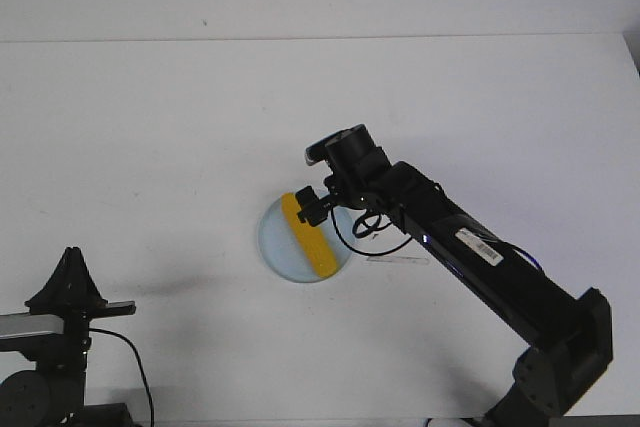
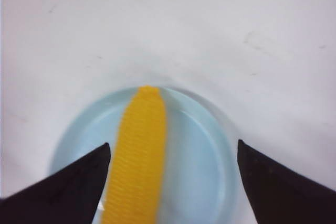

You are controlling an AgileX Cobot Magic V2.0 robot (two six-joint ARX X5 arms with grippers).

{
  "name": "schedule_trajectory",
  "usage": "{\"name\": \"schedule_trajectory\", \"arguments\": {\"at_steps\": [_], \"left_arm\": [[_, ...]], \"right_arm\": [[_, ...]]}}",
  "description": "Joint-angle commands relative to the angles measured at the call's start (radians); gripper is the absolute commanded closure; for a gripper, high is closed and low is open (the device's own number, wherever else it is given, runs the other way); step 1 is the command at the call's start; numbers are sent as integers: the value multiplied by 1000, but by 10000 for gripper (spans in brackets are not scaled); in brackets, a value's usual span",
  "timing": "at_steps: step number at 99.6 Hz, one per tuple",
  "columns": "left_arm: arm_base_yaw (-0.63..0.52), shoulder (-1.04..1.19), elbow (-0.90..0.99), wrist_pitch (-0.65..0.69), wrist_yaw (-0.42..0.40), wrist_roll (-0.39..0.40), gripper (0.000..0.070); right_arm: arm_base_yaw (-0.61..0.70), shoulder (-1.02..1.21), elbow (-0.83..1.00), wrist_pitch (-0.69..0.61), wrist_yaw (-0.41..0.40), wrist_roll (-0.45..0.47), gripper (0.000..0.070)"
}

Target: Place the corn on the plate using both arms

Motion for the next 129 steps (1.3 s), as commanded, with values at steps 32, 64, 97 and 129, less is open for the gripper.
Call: {"name": "schedule_trajectory", "arguments": {"at_steps": [32, 64, 97, 129], "left_arm": [[2, -2, 7, 12, -1, -9, 699], [2, -2, 7, 12, -1, -9, 699], [2, -2, 7, 12, -1, -9, 699], [2, -2, 7, 12, -1, -9, 699]], "right_arm": [[-200, -395, -512, 455, 95, -46, 654], [-534, -742, -901, 823, 53, -67, 685], [-688, -1129, -1104, 779, 53, -80, 685], [-686, -1413, -1114, 669, 53, -64, 685]]}}
